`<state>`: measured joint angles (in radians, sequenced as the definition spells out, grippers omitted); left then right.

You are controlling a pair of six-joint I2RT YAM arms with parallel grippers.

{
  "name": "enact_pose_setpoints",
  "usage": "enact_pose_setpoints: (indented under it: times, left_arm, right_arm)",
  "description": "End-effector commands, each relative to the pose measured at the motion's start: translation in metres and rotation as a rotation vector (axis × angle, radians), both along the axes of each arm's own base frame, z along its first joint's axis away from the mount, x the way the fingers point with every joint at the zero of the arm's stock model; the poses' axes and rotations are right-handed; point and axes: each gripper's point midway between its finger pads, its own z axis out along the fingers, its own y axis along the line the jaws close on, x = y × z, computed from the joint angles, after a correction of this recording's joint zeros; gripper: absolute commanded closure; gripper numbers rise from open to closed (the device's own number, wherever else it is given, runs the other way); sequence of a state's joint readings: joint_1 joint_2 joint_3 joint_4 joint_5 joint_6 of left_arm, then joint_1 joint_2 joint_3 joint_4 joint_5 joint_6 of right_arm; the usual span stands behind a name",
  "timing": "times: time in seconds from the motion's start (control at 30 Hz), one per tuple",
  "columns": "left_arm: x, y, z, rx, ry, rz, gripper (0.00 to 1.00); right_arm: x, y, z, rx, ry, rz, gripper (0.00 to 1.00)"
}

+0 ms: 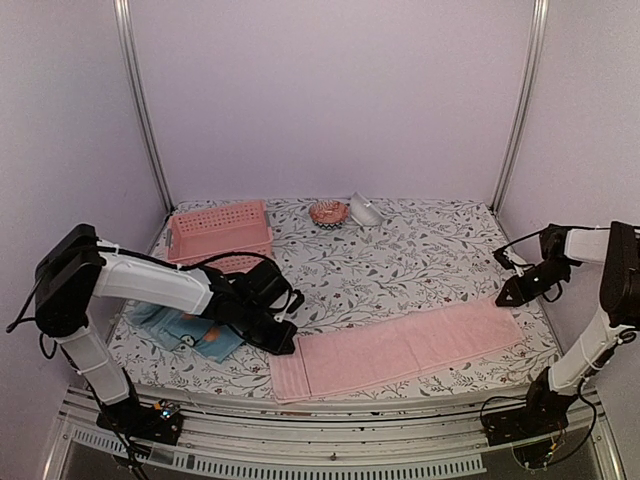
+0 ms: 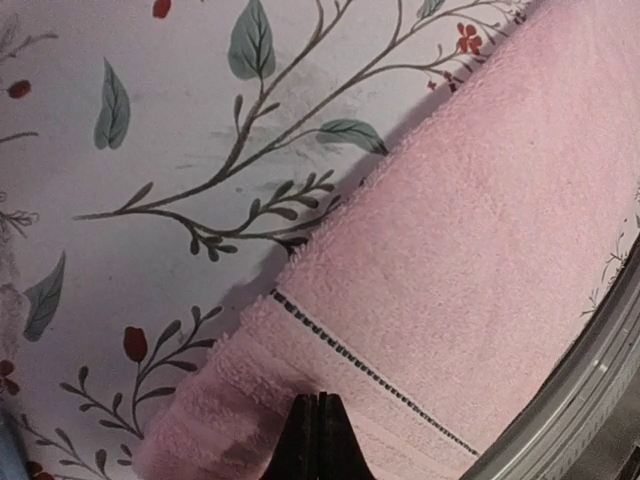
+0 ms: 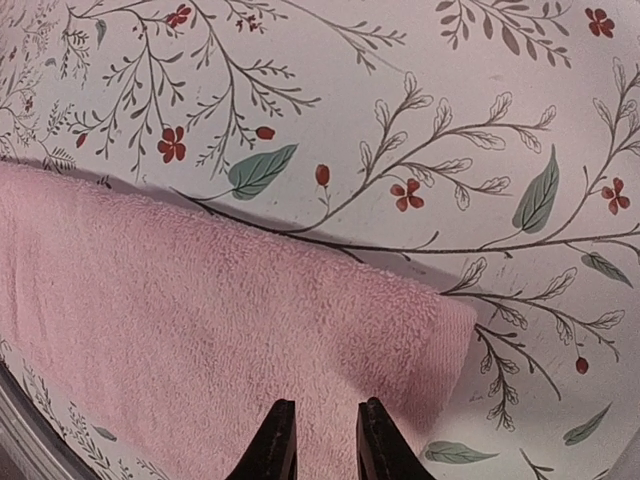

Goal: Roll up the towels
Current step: Move the towel to the center of the board.

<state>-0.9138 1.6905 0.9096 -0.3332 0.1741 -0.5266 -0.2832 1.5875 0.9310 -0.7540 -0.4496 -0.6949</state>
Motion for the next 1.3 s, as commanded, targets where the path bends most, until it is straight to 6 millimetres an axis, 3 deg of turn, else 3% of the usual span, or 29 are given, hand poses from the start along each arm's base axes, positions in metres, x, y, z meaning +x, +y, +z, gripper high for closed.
enact_pose_setpoints:
  times: [0.0, 0.2, 0.4, 0.67, 0.83, 0.93, 1.03, 1.17, 1.27]
  left_arm:
    - [0.006, 0.006, -0.017, 0.060, 0.025, 0.047, 1.00]
    - [0.011, 0.026, -0.040, 0.188, 0.031, 0.088, 1.00]
    - [0.036, 0.039, -0.054, 0.304, 0.005, 0.106, 1.00]
    - [0.100, 0.040, -0.044, 0.297, -0.071, 0.150, 1.00]
    - [0.124, 0.033, -0.026, 0.218, -0.085, 0.178, 0.99]
    - [0.123, 0.020, -0.018, 0.150, -0.096, 0.140, 0.91]
    - [0.124, 0.003, 0.022, 0.019, -0.158, 0.112, 0.68]
    - [0.114, -0.008, 0.063, -0.121, -0.237, 0.076, 0.46]
    - [0.099, -0.002, 0.067, -0.151, -0.238, 0.065, 0.42]
  right_arm:
    - [0.021, -0.010, -0.002, -0.025, -0.014, -0.051, 0.80]
    - [0.026, -0.018, -0.024, -0.044, 0.052, -0.109, 0.80]
    - [0.019, -0.033, -0.045, -0.126, 0.103, -0.145, 0.84]
    - [0.016, -0.060, -0.046, -0.243, 0.116, -0.243, 0.86]
    - [0.036, -0.077, -0.027, -0.260, 0.064, -0.322, 0.86]
    - [0.061, -0.064, -0.005, -0.157, 0.010, -0.298, 0.84]
    - [0.073, -0.042, 0.020, -0.104, -0.024, -0.263, 0.82]
    - [0.061, -0.005, 0.043, -0.067, -0.061, -0.168, 0.74]
    - [0.044, 0.006, 0.045, -0.057, -0.039, -0.121, 0.74]
